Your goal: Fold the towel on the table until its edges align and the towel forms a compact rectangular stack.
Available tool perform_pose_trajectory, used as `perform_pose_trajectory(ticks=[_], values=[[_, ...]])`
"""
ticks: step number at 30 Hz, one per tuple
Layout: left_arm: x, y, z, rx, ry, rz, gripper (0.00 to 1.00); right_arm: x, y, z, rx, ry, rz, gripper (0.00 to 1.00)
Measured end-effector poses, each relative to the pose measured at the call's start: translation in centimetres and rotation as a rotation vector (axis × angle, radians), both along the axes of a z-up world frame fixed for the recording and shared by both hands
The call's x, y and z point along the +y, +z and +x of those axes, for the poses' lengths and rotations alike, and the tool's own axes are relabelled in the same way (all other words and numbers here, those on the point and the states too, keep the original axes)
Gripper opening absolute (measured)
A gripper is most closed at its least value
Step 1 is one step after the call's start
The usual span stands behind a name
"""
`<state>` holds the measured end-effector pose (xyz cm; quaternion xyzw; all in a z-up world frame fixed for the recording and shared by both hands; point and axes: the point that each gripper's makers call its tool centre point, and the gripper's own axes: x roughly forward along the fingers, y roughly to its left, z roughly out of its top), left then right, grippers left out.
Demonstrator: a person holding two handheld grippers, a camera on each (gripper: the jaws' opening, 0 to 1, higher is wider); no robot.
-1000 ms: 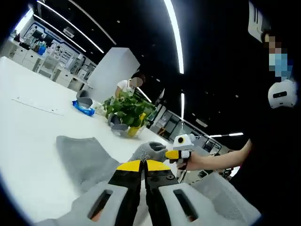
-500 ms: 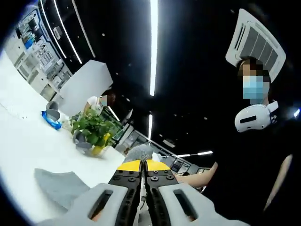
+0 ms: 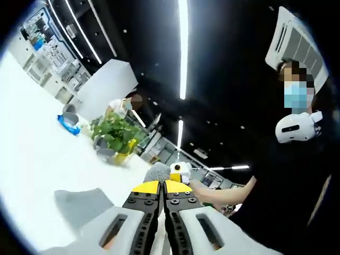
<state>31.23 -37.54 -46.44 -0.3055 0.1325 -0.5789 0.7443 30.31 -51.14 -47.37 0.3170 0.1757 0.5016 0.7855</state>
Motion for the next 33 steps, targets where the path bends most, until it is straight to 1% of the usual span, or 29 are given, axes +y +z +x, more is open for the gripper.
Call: perform_pose_trajectory(ticks=[1,2,3,4,5,6,7,8,9,10,11,12,13,14,16,18,19,20,21,22,23,25,27,28,30,31,32,33], values=[[0.1,-0.9,0.3,0.029,0.017,0.029,0.01,0.1,-0.3,0.2,-0.003,-0.003,-0.013,0.05],[0.2,-1.4,0.7,0.042,0.039,0.051,0.01,0.2,-0.5,0.3,0.004,-0.001,-0.016,0.05],[0.3,-1.9,0.9,0.048,0.049,0.071,0.01,0.3,-0.7,0.4,0.019,0.012,-0.009,0.05],[0.4,-2.0,1.1,0.054,0.057,0.073,0.01,0.4,-0.8,0.6,0.025,0.015,-0.010,0.05],[0.6,-2.5,1.8,0.064,0.093,0.096,0.01,0.4,-1.0,1.0,0.027,0.015,-0.016,0.05],[0.5,-2.7,1.9,0.062,0.095,0.100,0.01,0.5,-1.2,1.2,0.032,0.019,-0.022,0.05],[0.5,-2.9,2.2,0.060,0.110,0.112,0.01,0.4,-1.7,1.7,0.046,0.018,-0.038,0.05],[0.5,-3.5,2.6,0.067,0.134,0.139,0.01,0.3,-2.2,2.1,0.063,0.012,-0.054,0.05],[0.4,-3.8,2.7,0.071,0.140,0.150,0.01,0.1,-2.7,2.7,0.072,0.009,-0.067,0.05],[0.5,-4.6,3.2,0.086,0.169,0.181,0.01,0.0,-3.2,3.2,0.087,0.001,-0.078,0.05],[0.5,-5.0,3.4,0.091,0.175,0.196,0.01,-0.1,-3.7,3.6,0.107,-0.009,-0.091,0.05],[0.4,-5.3,3.6,0.096,0.181,0.200,0.01,-0.1,-4.3,4.2,0.123,-0.013,-0.098,0.05],[0.5,-6.0,4.2,0.105,0.206,0.218,0.01,-0.2,-4.7,4.8,0.127,-0.019,-0.100,0.05],[0.5,-6.3,4.5,0.109,0.214,0.222,0.01,-0.3,-5.3,5.4,0.151,-0.038,-0.105,0.05],[1.1,-7.3,6.1,0.113,0.281,0.241,0.01,-0.3,-5.8,6.3,0.171,-0.062,-0.090,0.05],[0.9,-8.5,7.0,0.122,0.316,0.268,0.01,-0.5,-6.8,7.3,0.181,-0.105,-0.118,0.05],[1.0,-9.1,7.4,0.123,0.337,0.291,0.01,-0.6,-7.4,7.8,0.172,-0.122,-0.148,0.05],[1.1,-10.4,8.0,0.125,0.352,0.329,0.01,-0.8,-8.0,8.2,0.165,-0.143,-0.179,0.05],[1.1,-11.0,8.2,0.119,0.356,0.361,0.01,-0.8,-8.6,8.5,0.158,-0.160,-0.221,0.05],[0.8,-11.2,8.1,0.098,0.365,0.390,0.01,-0.7,-8.9,8.7,0.150,-0.164,-0.237,0.05],[0.8,-11.4,8.2,0.090,0.371,0.403,0.01,-0.8,-9.1,8.9,0.141,-0.176,-0.249,0.05],[0.9,-11.5,8.4,0.079,0.386,0.401,0.01,-0.6,-9.5,9.3,0.135,-0.198,-0.259,0.05],[1.0,-11.8,8.8,0.074,0.397,0.419,0.01,-0.6,-10.2,9.8,0.118,-0.223,-0.293,0.05],[1.2,-12.5,9.1,0.061,0.396,0.467,0.01,-0.7,-10.6,9.9,0.104,-0.229,-0.324,0.05],[1.1,-13.2,9.4,0.047,0.393,0.514,0.01,-0.8,-11.4,10.2,0.081,-0.239,-0.377,0.05],[1.1,-13.6,9.6,0.029,0.397,0.556,0.01,-0.9,-11.7,10.4,0.066,-0.246,-0.405,0.05],[1.0,-13.8,9.7,0.024,0.395,0.575,0.01,-0.9,-12.3,10.5,0.058,-0.253,-0.437,0.05],[0.7,-14.2,9.9,0.030,0.391,0.590,0.01,-0.9,-12.8,10.6,0.065,-0.259,-0.456,0.05]])
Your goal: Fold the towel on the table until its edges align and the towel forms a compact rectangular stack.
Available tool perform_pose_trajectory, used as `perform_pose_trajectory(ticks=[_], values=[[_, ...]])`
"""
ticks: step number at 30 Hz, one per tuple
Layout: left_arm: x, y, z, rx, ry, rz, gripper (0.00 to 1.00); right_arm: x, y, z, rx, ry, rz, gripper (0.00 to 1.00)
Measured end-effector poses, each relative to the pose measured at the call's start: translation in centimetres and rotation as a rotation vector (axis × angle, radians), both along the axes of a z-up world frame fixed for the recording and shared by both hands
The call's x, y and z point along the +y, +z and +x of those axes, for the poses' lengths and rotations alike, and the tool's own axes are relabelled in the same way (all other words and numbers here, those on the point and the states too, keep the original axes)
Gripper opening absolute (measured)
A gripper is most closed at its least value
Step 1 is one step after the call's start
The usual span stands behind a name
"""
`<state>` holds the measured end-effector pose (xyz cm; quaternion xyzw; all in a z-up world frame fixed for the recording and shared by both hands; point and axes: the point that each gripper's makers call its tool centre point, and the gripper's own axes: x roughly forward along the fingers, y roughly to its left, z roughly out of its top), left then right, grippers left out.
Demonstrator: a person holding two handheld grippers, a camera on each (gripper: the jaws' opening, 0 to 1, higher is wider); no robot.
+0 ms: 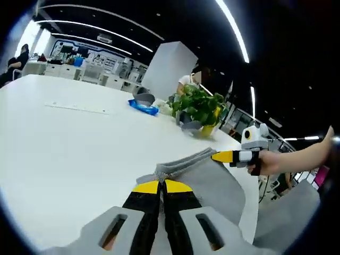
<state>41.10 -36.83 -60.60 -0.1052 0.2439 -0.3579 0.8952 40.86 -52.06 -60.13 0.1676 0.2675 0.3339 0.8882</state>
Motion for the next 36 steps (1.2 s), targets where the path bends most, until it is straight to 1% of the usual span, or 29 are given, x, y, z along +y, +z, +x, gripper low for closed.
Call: perform_pose_trajectory(ticks=[1,4,7,8,9,10,12,13,14,15,16,17,19,20,21,22,23,24,26,27,29,30,31,32,33,34,35,36], values=[[0.0,-0.3,0.1,0.000,0.000,0.022,0.01,0.0,-0.6,0.1,0.010,-0.004,-0.016,0.05],[-0.1,-1.0,0.5,0.005,-0.001,0.066,0.01,0.0,-1.5,0.5,0.022,-0.020,-0.026,0.05],[0.1,-1.8,0.9,0.025,0.007,0.089,0.01,-0.1,-2.4,0.7,-0.002,-0.010,-0.104,0.05],[0.1,-1.9,1.0,0.021,0.007,0.096,0.01,0.1,-2.4,0.7,-0.012,-0.006,-0.124,0.05],[0.2,-2.1,1.1,0.001,0.003,0.128,0.02,0.2,-2.5,0.8,-0.016,-0.008,-0.131,0.05],[0.2,-2.3,1.2,-0.007,0.003,0.145,0.02,0.1,-2.6,0.9,-0.017,-0.015,-0.138,0.06],[0.1,-2.2,1.3,-0.056,-0.009,0.188,0.02,-0.2,-2.9,1.0,-0.030,-0.014,-0.188,0.08],[0.1,-2.2,1.3,-0.083,-0.013,0.224,0.04,-0.5,-3.0,1.1,-0.062,0.001,-0.247,0.09],[0.1,-2.1,1.3,-0.114,-0.023,0.260,0.05,-0.6,-3.0,1.1,-0.084,0.009,-0.281,0.11],[0.2,-2.1,1.3,-0.136,-0.025,0.289,0.07,-0.5,-3.0,1.1,-0.103,0.022,-0.308,0.12],[0.4,-2.0,1.4,-0.153,-0.025,0.315,0.09,-0.5,-2.9,1.1,-0.111,0.031,-0.319,0.12],[0.6,-1.9,1.4,-0.161,-0.021,0.336,0.12,-0.5,-2.9,1.1,-0.124,0.041,-0.341,0.12],[1.1,-1.7,1.4,-0.188,-0.025,0.391,0.16,-0.8,-2.4,1.2,-0.173,0.044,-0.414,0.14],[1.2,-1.7,1.3,-0.197,-0.038,0.409,0.16,-0.9,-2.3,1.2,-0.187,0.043,-0.430,0.14],[1.4,-1.6,1.2,-0.225,-0.057,0.443,0.15,-0.9,-2.2,1.2,-0.193,0.045,-0.437,0.13],[1.6,-1.6,1.0,-0.228,-0.063,0.465,0.13,-1.1,-2.2,1.1,-0.192,0.045,-0.441,0.12],[2.1,-1.8,0.6,-0.217,-0.073,0.502,0.13,-1.3,-2.2,1.1,-0.192,0.047,-0.452,0.10],[2.2,-1.7,0.4,-0.213,-0.072,0.495,0.14,-1.4,-2.1,1.0,-0.194,0.052,-0.462,0.10],[1.8,-0.9,-0.4,-0.194,-0.091,0.420,0.16,-1.9,-1.6,0.9,-0.198,0.044,-0.461,0.11],[1.9,-0.3,-0.8,-0.194,-0.105,0.410,0.18,-2.1,-1.4,0.8,-0.197,0.036,-0.461,0.12],[1.6,0.9,-1.3,-0.252,-0.144,0.418,0.18,-2.5,-0.2,0.5,-0.226,0.028,-0.447,0.12],[1.2,1.6,-1.9,-0.264,-0.174,0.404,0.19,-2.5,0.4,0.2,-0.241,0.031,-0.438,0.12],[0.8,2.0,-2.3,-0.267,-0.198,0.396,0.22,-2.0,1.3,-0.3,-0.261,0.043,-0.399,0.15],[0.0,2.7,-2.9,-0.290,-0.239,0.395,0.24,-1.4,1.8,-0.9,-0.265,0.065,-0.357,0.18],[-0.5,3.1,-3.4,-0.302,-0.268,0.390,0.25,-0.4,2.2,-2.0,-0.249,0.103,-0.313,0.20],[-1.6,3.4,-4.5,-0.305,-0.324,0.372,0.25,0.6,2.1,-3.5,-0.239,0.165,-0.303,0.22],[-2.0,3.5,-4.8,-0.308,-0.343,0.366,0.25,1.2,1.9,-4.3,-0.243,0.210,-0.319,0.20],[-2.7,3.5,-5.6,-0.315,-0.381,0.368,0.25,1.6,1.5,-5.1,-0.247,0.250,-0.344,0.19]])
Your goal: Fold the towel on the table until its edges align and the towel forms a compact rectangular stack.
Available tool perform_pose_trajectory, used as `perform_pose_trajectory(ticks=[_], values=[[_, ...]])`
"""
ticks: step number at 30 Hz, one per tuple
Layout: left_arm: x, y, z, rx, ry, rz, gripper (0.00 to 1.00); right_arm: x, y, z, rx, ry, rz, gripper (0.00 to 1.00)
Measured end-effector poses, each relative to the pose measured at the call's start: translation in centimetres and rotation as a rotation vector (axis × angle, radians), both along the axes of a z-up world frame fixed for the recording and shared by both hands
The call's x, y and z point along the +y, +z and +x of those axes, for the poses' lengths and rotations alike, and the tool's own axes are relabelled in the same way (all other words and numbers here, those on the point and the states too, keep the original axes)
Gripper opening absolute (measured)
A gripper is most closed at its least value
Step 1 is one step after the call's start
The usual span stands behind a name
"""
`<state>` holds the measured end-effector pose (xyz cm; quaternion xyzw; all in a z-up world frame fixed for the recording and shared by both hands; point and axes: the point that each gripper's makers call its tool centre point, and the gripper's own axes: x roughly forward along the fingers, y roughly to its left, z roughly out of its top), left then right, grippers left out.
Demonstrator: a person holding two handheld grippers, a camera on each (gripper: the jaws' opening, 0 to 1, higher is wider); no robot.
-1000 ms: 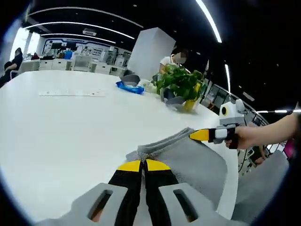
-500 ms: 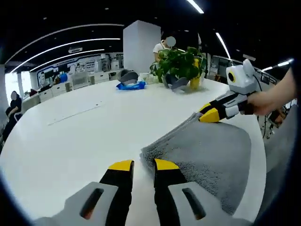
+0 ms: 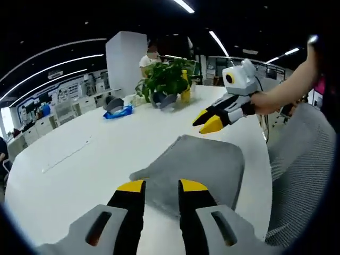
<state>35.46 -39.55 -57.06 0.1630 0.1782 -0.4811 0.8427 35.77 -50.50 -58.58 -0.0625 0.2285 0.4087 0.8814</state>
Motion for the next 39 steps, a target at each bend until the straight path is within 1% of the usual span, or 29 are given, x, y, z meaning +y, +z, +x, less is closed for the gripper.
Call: perform_pose_trajectory(ticks=[1,2,3,4,5,6,7,8,9,10,11,13,14,16,18,20,23,27,30,33,35,39], values=[[-0.6,-0.2,-0.6,0.005,-0.026,0.007,0.25,0.6,-0.6,-1.1,0.013,0.043,-0.032,0.19],[-1.3,-1.0,-1.5,0.016,-0.074,0.037,0.25,1.0,-0.9,-1.8,0.028,0.059,-0.032,0.21],[-1.5,-1.7,-1.8,0.033,-0.080,0.058,0.26,1.4,-1.3,-2.4,0.050,0.078,-0.037,0.26],[-1.8,-2.4,-2.2,0.056,-0.087,0.071,0.26,1.6,-2.1,-3.1,0.077,0.083,-0.057,0.30],[-1.9,-3.5,-2.6,0.089,-0.092,0.093,0.26,1.5,-2.9,-3.5,0.083,0.100,-0.095,0.31],[-1.8,-4.3,-2.7,0.115,-0.077,0.107,0.26,1.0,-3.9,-3.8,0.072,0.123,-0.163,0.29],[-1.3,-5.2,-2.5,0.135,-0.045,0.127,0.25,0.9,-4.2,-3.8,0.060,0.122,-0.175,0.28],[-0.9,-5.9,-2.5,0.160,-0.010,0.120,0.25,1.0,-4.2,-3.8,0.063,0.112,-0.144,0.28],[-1.1,-5.9,-2.3,0.160,-0.006,0.077,0.25,1.0,-4.2,-3.7,0.062,0.111,-0.140,0.28],[-0.9,-5.8,-2.3,0.158,-0.003,0.074,0.26,1.0,-4.1,-3.5,0.093,0.087,-0.102,0.28],[-0.7,-5.8,-2.2,0.159,0.000,0.071,0.26,0.9,-4.2,-3.5,0.097,0.084,-0.098,0.29],[-0.8,-5.7,-2.3,0.161,-0.001,0.070,0.26,1.0,-4.4,-3.4,0.104,0.094,-0.102,0.29],[-0.8,-5.9,-2.4,0.146,-0.005,0.077,0.26,1.0,-4.5,-3.4,0.108,0.093,-0.103,0.29],[-0.8,-6.3,-2.4,0.136,-0.006,0.078,0.26,1.2,-4.6,-3.4,0.111,0.096,-0.113,0.29],[-0.9,-6.3,-2.3,0.137,-0.001,0.079,0.26,1.3,-5.0,-3.4,0.106,0.100,-0.130,0.29],[-0.9,-6.5,-2.2,0.149,0.010,0.082,0.25,1.3,-5.1,-3.3,0.112,0.091,-0.130,0.28],[-0.9,-6.6,-2.2,0.149,0.015,0.081,0.25,1.2,-5.2,-3.2,0.116,0.086,-0.130,0.28],[-0.9,-6.7,-2.1,0.145,0.020,0.086,0.25,1.3,-5.3,-3.2,0.111,0.094,-0.137,0.28],[-0.9,-6.8,-2.0,0.130,0.022,0.099,0.24,1.3,-5.4,-3.0,0.117,0.091,-0.132,0.27],[-0.8,-6.9,-1.5,0.124,0.038,0.077,0.24,1.4,-5.5,-2.9,0.117,0.089,-0.135,0.27],[-0.7,-6.9,-1.2,0.127,0.048,0.064,0.24,1.4,-5.5,-2.4,0.119,0.089,-0.134,0.26],[-0.7,-6.7,-0.2,0.103,0.059,0.053,0.24,1.5,-5.5,-0.9,0.106,0.073,-0.154,0.25]])
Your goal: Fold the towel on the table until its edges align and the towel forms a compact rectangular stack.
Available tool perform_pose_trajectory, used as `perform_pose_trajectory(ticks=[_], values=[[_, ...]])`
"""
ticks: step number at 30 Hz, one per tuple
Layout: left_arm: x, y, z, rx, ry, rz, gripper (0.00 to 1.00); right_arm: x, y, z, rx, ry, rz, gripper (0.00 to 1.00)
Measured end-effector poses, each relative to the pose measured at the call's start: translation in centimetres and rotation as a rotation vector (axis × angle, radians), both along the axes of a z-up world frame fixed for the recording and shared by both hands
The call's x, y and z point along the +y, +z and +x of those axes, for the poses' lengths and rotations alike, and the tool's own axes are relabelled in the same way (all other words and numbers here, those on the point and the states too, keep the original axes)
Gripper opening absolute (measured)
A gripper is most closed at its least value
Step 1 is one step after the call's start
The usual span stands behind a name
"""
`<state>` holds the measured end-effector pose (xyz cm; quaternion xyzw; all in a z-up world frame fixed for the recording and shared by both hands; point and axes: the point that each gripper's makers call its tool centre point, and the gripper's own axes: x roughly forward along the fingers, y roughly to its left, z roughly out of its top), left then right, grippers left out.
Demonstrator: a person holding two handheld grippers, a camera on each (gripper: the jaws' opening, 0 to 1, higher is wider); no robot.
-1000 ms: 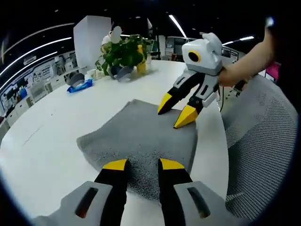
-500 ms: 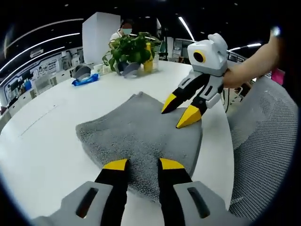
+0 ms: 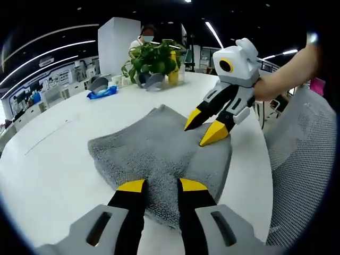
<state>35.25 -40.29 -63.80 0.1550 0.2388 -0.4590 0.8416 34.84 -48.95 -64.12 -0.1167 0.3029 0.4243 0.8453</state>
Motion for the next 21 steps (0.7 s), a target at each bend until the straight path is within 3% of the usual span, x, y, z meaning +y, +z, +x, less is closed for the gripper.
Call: perform_pose_trajectory(ticks=[5,13,21], values=[[0.2,0.0,2.0,0.023,0.003,-0.015,0.24,0.1,-0.1,2.0,0.001,-0.012,-0.006,0.25],[0.2,0.0,4.5,-0.013,-0.005,-0.041,0.24,0.0,-0.1,4.7,-0.004,-0.023,-0.004,0.25],[0.1,0.1,6.6,-0.012,0.015,-0.046,0.24,0.1,-0.1,6.8,-0.016,-0.022,-0.026,0.24]])
